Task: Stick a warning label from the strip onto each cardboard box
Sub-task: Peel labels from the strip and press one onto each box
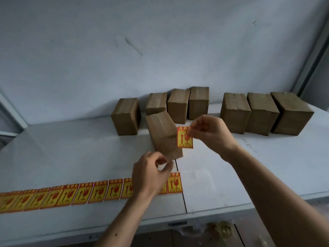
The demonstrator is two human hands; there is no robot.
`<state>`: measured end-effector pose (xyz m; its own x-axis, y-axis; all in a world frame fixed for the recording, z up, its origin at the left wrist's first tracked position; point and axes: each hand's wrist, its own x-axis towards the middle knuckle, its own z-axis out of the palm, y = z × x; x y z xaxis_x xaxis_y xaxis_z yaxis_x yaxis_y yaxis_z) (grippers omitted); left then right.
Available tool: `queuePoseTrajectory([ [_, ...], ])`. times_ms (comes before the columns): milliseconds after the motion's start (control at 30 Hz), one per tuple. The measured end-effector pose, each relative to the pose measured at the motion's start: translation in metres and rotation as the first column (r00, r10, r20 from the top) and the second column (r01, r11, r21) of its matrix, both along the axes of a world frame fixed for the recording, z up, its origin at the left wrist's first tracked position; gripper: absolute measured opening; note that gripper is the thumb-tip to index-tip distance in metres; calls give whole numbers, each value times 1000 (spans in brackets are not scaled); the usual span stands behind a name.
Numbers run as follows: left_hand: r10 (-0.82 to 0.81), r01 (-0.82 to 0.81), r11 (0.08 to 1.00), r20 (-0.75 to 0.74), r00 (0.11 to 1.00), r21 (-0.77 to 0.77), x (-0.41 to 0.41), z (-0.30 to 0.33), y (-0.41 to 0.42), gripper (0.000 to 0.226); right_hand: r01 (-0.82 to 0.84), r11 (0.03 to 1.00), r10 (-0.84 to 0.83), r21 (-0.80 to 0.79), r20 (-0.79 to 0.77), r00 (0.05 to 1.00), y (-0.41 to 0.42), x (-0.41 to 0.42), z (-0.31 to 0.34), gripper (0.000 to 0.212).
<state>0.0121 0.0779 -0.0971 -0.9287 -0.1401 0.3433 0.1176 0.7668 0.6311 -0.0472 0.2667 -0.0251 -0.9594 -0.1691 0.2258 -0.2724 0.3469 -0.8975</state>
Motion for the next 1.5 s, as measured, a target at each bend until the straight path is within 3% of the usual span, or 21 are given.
queuePoseTrajectory([
  [100, 78, -68, 981, -50, 996, 184, -8, 20, -12, 23, -46, 998, 46, 39, -15, 999, -21, -32, 22, 18],
  [267, 58, -62, 958, 21, 998, 281, -32, 36, -19, 52, -114, 966, 125, 230, -34, 992, -54, -78, 29, 19],
  [400, 5, -19, 942, 42, 999, 335, -44, 32, -10, 73, -135, 954, 140, 266, -1, 990, -62, -99, 21, 21],
  [767, 17, -20, 933, 13, 1000, 359, -61, 18, -5, 68, -166, 958, 155, 233, 66, 986, -69, -109, 11, 23],
  [1133, 28, -31, 935, 13, 1000, 352, -62, 18, -2, 69, -76, 914, 137, 399, -126, 983, -71, -104, 4, 27],
  [1333, 28, -33, 946, 21, 999, 321, -62, 22, -3, 69, 66, 885, 66, 462, -263, 962, -74, -100, -7, 31],
  [1500, 21, -37, 951, 56, 998, 308, -61, 23, -5, 70, 94, 904, -3, 418, -213, 977, -72, -104, -8, 38],
])
